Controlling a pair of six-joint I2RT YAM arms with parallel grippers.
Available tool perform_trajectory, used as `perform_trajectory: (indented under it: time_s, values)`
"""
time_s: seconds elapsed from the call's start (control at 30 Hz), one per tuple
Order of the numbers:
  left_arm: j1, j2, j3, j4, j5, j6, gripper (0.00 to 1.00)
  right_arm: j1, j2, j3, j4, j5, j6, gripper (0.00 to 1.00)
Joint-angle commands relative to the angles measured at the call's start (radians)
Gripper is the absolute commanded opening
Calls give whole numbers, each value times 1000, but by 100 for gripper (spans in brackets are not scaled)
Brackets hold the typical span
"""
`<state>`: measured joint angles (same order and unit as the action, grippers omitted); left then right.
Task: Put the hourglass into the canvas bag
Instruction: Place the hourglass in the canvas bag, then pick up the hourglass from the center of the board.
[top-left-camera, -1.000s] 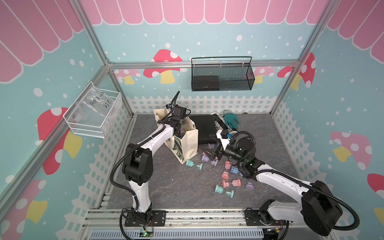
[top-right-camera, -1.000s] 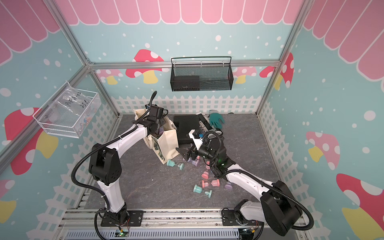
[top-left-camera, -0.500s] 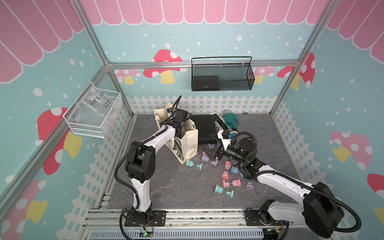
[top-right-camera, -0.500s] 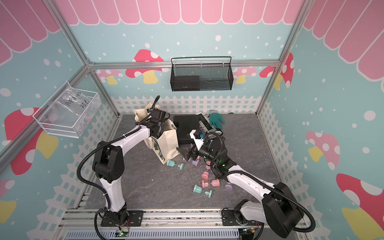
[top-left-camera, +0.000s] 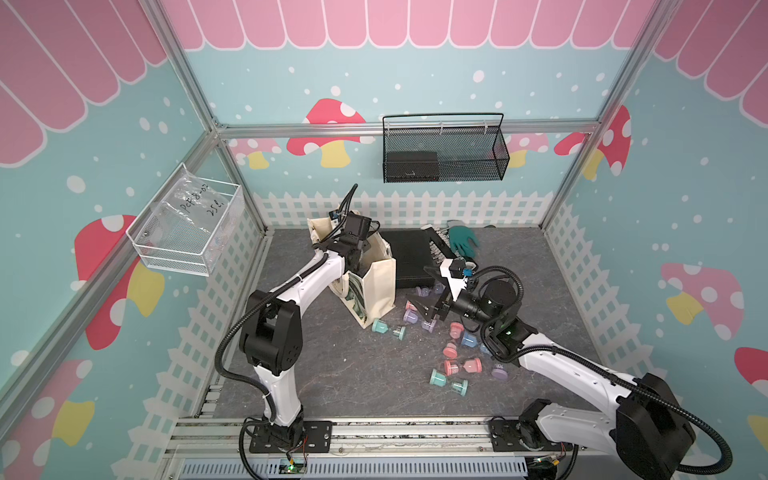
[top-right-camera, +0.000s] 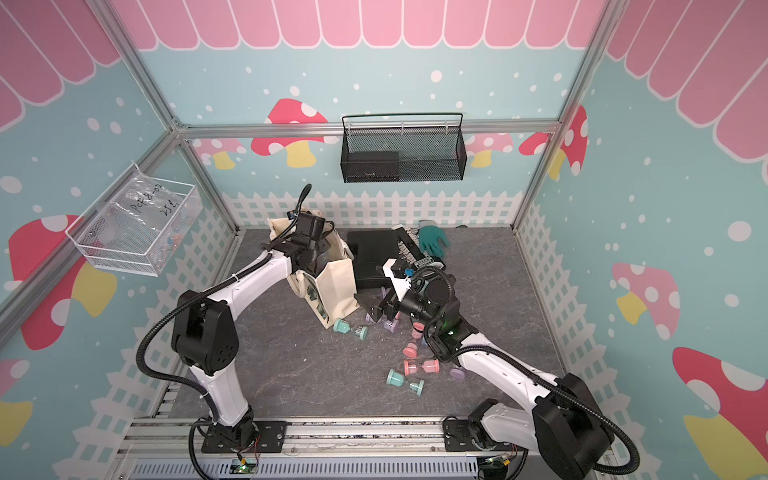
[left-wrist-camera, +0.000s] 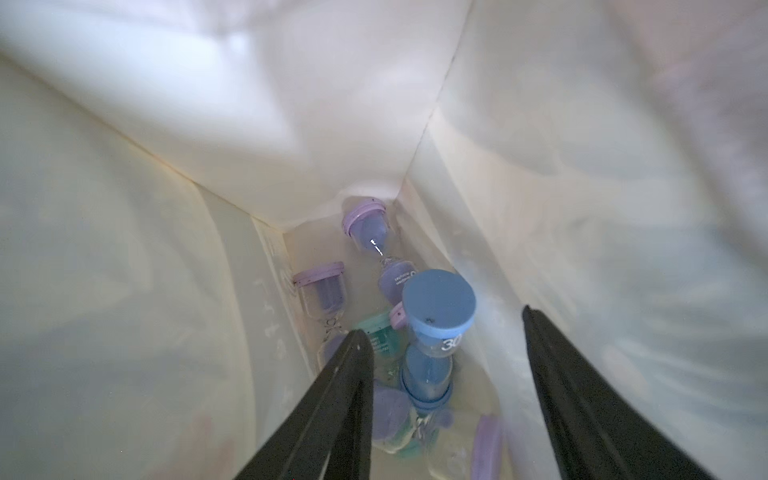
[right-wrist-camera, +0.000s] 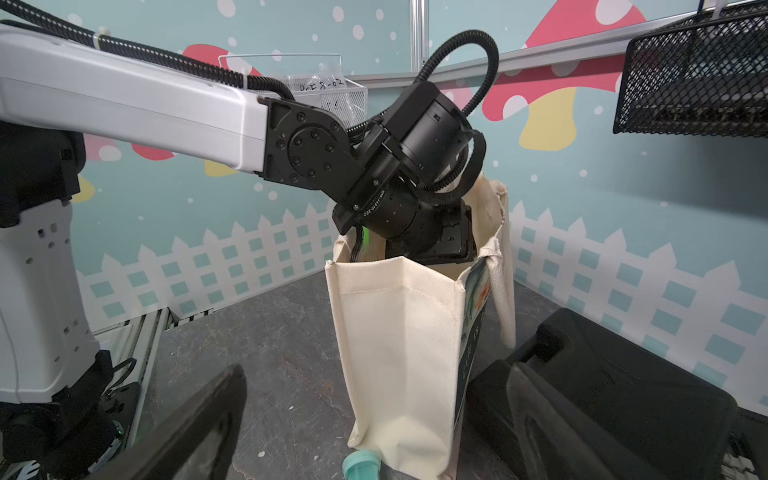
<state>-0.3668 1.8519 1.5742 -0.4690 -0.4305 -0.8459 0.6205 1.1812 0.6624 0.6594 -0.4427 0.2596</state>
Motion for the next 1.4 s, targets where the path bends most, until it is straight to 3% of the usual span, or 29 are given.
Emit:
perform_trajectory:
  time_s: [0.0, 0.4, 0.73, 0.87, 1.1, 1.37]
  values:
    - [1, -87, -18, 20, 8, 0, 64, -4, -21, -17, 17, -5, 12, 100]
    - [-38, -387, -147, 108, 82, 37, 67, -5, -43, -54, -67, 17, 62, 100]
    - [-233, -635, -297, 84, 19, 58, 68, -4, -69, -127, -113, 29, 101, 99]
    - [-310, -723, -337, -4, -36, 40, 68, -4, -72, -161, -133, 36, 113, 100]
    - [-419, -823, -477, -96, -50, -106, 69, -5, -86, -248, -139, 64, 113, 100]
    - [-499, -774, -636, -86, 22, -318, 71, -3, -75, -311, -123, 72, 112, 99]
